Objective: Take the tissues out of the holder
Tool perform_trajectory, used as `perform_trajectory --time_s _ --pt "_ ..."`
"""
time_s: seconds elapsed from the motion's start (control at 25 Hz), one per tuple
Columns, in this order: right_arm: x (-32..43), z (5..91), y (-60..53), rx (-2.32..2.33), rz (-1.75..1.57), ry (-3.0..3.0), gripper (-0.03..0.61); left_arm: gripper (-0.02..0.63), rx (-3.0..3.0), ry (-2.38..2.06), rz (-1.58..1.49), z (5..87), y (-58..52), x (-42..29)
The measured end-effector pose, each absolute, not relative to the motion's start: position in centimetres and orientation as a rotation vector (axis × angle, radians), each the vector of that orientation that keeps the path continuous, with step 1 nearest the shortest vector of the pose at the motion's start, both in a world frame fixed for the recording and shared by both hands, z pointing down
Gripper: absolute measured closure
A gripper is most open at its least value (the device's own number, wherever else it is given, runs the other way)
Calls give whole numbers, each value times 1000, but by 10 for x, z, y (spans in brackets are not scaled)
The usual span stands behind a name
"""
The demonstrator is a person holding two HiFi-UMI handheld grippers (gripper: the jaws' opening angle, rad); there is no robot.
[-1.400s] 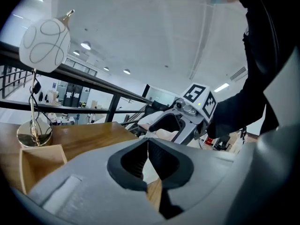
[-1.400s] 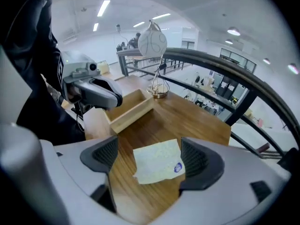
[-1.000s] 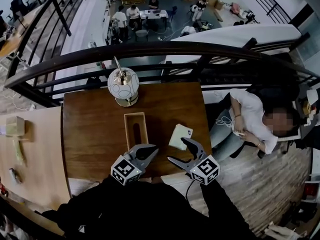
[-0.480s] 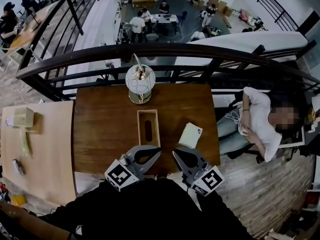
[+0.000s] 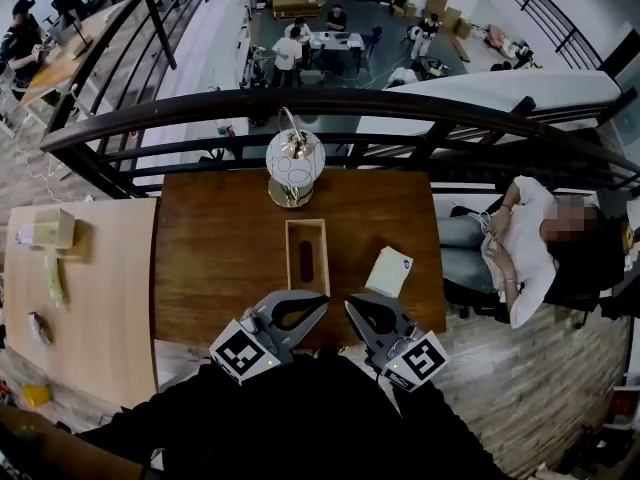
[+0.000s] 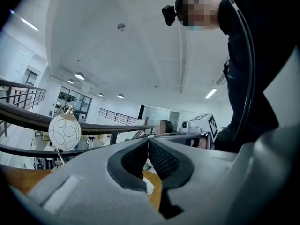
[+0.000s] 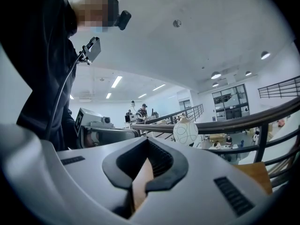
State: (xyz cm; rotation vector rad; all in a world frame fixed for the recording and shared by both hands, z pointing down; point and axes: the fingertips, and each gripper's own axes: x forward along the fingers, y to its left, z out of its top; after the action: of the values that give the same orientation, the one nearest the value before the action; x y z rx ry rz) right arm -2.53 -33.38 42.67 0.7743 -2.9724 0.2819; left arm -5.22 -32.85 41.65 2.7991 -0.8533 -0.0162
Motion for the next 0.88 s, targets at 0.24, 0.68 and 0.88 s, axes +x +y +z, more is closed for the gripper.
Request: perform_trajectory --time_s 0.24,0.68,0.88 --pt "-28 426 -336 772 278 -2966 574 604 2803 -845 -9 417 -331 -53" --pt "-24 429 -340 771 265 -2950 574 604 2803 -830 -5 418 -336 -49" --pt "-22 431 -341 771 264 -2939 574 604 2812 -821 -3 417 -338 -46"
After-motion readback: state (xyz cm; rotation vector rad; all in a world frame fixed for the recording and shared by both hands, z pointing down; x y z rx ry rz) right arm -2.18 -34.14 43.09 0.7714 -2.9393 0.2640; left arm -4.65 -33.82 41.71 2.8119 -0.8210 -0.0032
